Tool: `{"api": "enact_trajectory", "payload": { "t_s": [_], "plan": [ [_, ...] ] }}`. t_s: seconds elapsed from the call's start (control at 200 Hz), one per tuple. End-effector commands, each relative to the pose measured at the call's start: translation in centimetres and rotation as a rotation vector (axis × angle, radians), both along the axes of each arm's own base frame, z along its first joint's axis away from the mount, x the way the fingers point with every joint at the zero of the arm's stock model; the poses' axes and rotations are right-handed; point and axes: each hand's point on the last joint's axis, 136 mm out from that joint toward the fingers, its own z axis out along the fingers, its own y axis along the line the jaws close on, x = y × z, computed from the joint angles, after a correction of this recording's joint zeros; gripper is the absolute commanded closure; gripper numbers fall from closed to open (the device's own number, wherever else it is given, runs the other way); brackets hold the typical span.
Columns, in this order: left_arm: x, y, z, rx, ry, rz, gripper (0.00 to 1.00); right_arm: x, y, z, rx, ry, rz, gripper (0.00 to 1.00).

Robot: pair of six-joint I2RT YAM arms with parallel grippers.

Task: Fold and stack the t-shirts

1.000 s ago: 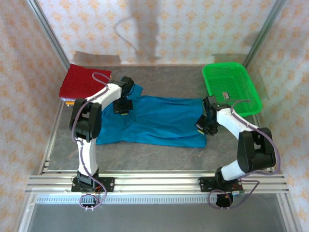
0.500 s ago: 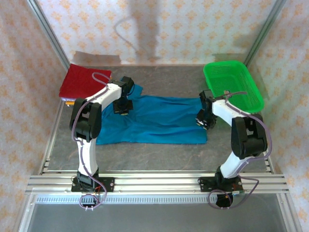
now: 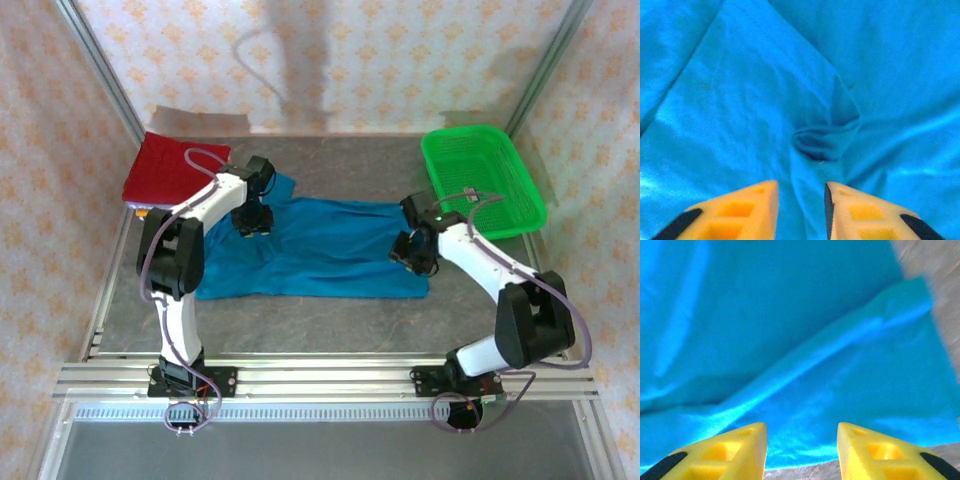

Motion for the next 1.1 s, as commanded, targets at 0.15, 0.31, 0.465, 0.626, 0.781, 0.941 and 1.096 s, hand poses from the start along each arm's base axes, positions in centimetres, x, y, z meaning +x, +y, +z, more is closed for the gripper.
{"api": "enact_trajectory", "payload": {
  "t_s": [0.15, 0.31, 0.465, 0.626, 0.781, 0.941, 1.096],
  "plan": [
    [-3.6, 1.7, 1.8, 0.024, 0.017, -0.005, 0.54, -1.4, 1.3, -4.9, 0.011, 0.101, -0.061, 0.59],
    [-6.7, 2.5, -2.9, 0.024, 0.125, 0.007, 0.53, -4.3, -1.9, -6.7, -0.143, 0.203, -0.094, 0.59],
    [-7.9, 3.2, -4.0, 0.052, 0.149, 0.013, 0.52, -7.2, -4.6, -6.8, -0.25, 0.248, -0.132, 0.58],
    [-9.4, 3.9, -4.5, 0.085, 0.179, 0.02, 0.51, -9.1, -5.9, -6.2, -0.276, 0.256, -0.17, 0.57],
    [-12.4, 4.5, -5.8, 0.082, 0.209, 0.072, 0.51, -10.5, -6.2, -5.9, -0.254, 0.253, -0.197, 0.57],
    [-15.9, 5.6, -6.7, 0.109, 0.226, 0.135, 0.49, -10.9, -6.3, -4.3, -0.247, 0.242, -0.188, 0.56],
    [-17.3, 5.9, -6.9, 0.102, 0.208, 0.186, 0.47, -11.0, -6.5, -4.1, -0.235, 0.224, -0.191, 0.55]
  ]
}}
